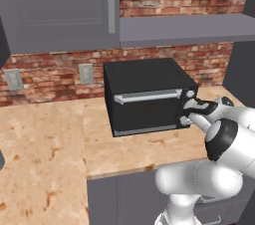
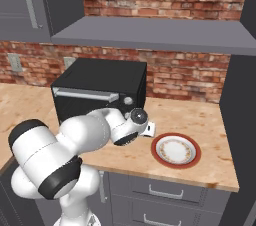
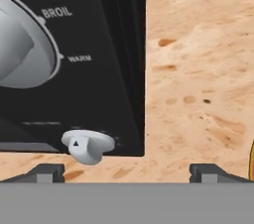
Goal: Pick up the bagel from the plate, place it on the toaster oven rack, close the door, and set the timer.
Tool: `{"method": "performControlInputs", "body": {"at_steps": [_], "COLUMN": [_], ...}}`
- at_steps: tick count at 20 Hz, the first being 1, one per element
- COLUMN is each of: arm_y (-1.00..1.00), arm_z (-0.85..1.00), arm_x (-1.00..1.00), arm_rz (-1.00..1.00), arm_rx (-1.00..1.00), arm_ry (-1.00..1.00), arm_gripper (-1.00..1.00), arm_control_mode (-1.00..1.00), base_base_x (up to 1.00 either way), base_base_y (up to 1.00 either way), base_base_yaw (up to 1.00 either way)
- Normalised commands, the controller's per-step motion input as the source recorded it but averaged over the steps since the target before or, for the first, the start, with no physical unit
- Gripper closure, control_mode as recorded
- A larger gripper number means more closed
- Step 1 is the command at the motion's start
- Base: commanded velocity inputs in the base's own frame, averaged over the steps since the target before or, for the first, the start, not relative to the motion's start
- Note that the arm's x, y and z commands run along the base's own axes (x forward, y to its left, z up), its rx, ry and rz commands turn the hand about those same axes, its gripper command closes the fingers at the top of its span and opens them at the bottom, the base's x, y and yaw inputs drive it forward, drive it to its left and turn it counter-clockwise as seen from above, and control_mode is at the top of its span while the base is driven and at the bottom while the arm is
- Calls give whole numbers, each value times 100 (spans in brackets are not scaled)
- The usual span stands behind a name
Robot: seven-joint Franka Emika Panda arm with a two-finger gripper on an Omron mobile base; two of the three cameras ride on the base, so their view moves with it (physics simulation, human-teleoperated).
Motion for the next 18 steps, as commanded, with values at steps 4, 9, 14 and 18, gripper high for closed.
{"method": "performControlInputs", "body": {"at_steps": [4,9,14,18], "arm_y": [0,7,0,0], "arm_z": [0,11,19,4], "arm_x": [0,-14,0,0], "arm_rz": [-2,-2,-1,0], "arm_rx": [3,4,1,1], "arm_ry": [3,6,0,0], "arm_gripper": [-100,-100,-100,-100], "arm_control_mode": [-100,-100,-100,-100], "base_base_x": [0,0,0,0], "base_base_y": [0,0,0,0], "base_base_yaw": [0,0,0,0]}}
